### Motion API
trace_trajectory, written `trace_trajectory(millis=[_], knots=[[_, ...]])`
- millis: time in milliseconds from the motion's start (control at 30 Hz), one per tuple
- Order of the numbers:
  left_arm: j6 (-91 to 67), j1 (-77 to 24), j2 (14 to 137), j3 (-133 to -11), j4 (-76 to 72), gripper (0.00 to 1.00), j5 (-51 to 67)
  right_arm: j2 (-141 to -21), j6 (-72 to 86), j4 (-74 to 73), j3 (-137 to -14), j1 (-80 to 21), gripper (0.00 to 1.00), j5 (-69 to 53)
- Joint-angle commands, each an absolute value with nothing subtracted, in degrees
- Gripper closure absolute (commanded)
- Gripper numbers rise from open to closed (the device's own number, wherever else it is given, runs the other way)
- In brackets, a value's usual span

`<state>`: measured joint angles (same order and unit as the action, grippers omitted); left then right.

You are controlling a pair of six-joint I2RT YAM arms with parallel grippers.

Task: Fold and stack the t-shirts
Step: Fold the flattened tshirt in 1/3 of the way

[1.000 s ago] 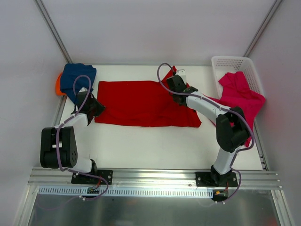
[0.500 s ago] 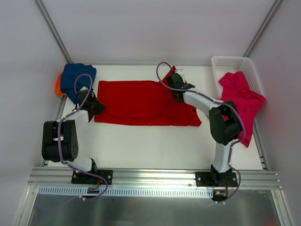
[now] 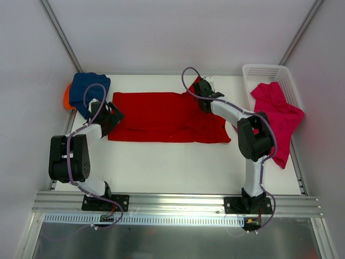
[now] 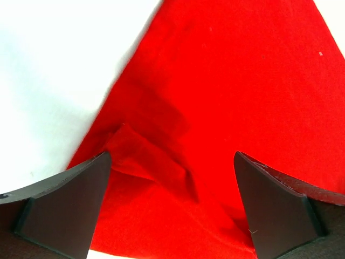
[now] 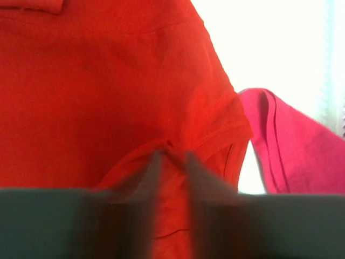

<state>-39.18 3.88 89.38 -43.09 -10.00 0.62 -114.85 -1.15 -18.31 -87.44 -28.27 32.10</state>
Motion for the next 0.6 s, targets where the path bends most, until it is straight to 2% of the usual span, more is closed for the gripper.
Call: trace_trajectory(millis=[0, 33, 67, 100, 133, 367, 500, 567], knots=[[-38.32, 4.75, 90.35, -45.52, -8.97, 0.01, -3.25, -115.93, -2.37, -17.66, -90.61, -27.78, 0.66, 32.96], [-38.32, 4.83, 90.53, -45.7, -8.79, 0.01, -3.51, -116.28, -2.29, -17.75, -90.96, -27.77, 0.43, 33.22], [-38.41, 4.92, 90.53, -45.88, -8.62, 0.01, -3.69, -116.8, -2.37, -17.75, -91.31, -27.69, 0.13, 33.48], [-38.41, 5.01, 90.53, -45.97, -8.53, 0.01, -3.87, -117.24, -2.46, -18.01, -91.75, -27.69, 0.04, 33.92], [-38.5, 5.1, 90.09, -45.88, -8.53, 0.01, -4.65, -117.59, -2.63, -18.28, -93.24, -27.6, 0.01, 35.06], [-39.2, 5.19, 84.65, -45.09, -8.17, 0.01, -7.38, -117.88, -3.52, -24.68, -100.11, -27.51, 0.01, 38.67], [-40.78, 5.01, 77.2, -42.46, -9.22, 0.01, -6.51, -109.81, -1.76, -25.75, -96.16, -27.95, 0.0, 38.67], [-41.83, 4.92, 74.54, -40.18, -12.91, 0.01, -2.04, -105.84, -0.71, -25.75, -91.77, -28.73, 0.01, 37.98]])
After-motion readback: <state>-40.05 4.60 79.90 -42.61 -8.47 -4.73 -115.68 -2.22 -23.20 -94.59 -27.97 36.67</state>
